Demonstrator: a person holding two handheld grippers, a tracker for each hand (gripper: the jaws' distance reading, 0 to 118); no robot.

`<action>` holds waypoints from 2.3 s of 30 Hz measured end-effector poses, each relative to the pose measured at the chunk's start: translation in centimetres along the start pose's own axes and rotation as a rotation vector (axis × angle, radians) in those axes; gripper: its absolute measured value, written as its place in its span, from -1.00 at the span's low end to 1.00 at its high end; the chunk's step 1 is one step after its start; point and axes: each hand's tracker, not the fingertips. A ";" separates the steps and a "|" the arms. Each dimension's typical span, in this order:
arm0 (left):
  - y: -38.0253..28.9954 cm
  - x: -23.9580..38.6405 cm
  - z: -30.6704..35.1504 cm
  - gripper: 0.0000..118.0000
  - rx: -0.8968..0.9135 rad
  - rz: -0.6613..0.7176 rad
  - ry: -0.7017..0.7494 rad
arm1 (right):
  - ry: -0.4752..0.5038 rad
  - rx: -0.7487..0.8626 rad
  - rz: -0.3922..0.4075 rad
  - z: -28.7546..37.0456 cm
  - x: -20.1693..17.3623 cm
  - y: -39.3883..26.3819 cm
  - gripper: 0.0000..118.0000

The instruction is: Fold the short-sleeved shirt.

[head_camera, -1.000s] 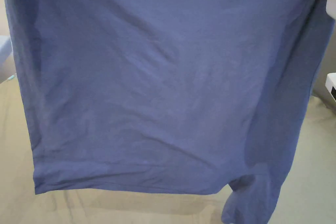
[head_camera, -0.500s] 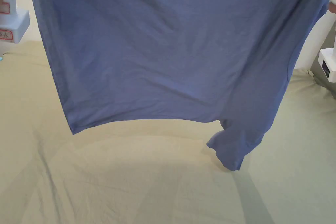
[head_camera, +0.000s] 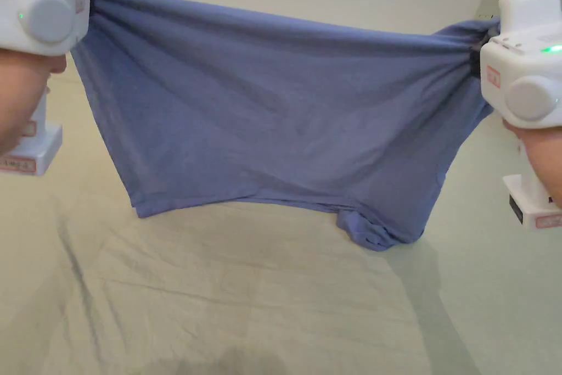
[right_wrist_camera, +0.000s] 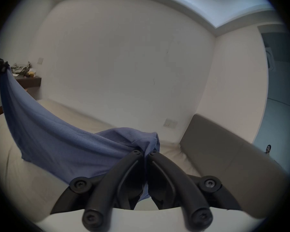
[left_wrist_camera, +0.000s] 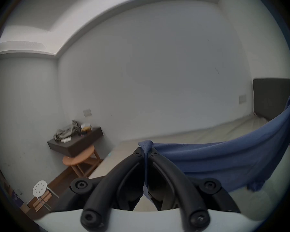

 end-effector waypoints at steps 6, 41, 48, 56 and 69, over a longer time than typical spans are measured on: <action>-12.4 0.2 4.1 -1.00 -0.168 -0.016 -0.047 | 0.133 -0.165 -0.021 4.2 -2.7 -10.9 -0.97; -37.5 -5.0 33.7 -1.00 -0.950 -0.233 -0.272 | 0.402 -0.982 -0.219 34.0 -3.9 -33.1 -0.97; -38.6 -4.6 33.1 -0.94 -0.986 -0.270 -0.288 | 0.412 -1.000 -0.211 33.8 -3.8 -33.2 -0.96; -29.3 -5.3 30.9 0.74 -0.653 0.025 -0.314 | 0.303 -0.732 -0.214 32.0 0.1 -25.1 0.95; -7.0 0.4 33.3 0.67 0.203 0.132 -0.177 | 0.134 0.099 -0.093 33.3 -3.0 -3.1 0.53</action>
